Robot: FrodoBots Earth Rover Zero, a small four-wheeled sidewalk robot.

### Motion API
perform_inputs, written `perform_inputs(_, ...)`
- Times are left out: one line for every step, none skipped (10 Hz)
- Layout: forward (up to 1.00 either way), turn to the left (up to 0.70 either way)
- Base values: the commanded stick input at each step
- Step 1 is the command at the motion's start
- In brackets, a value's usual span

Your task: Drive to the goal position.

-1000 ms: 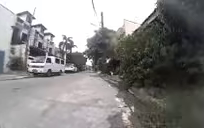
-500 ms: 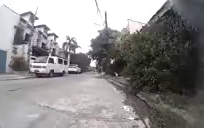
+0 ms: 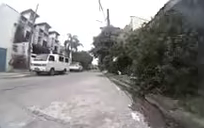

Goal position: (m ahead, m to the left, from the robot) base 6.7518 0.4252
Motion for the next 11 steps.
perform_inputs(0.68,0.00)
perform_inputs(0.68,0.00)
perform_inputs(0.67,0.00)
perform_inputs(0.68,0.00)
perform_inputs(0.67,0.00)
perform_inputs(0.67,0.00)
perform_inputs(0.67,0.00)
perform_inputs(0.68,0.00)
perform_inputs(0.70,0.00)
perform_inputs(0.70,0.00)
perform_inputs(0.70,0.00)
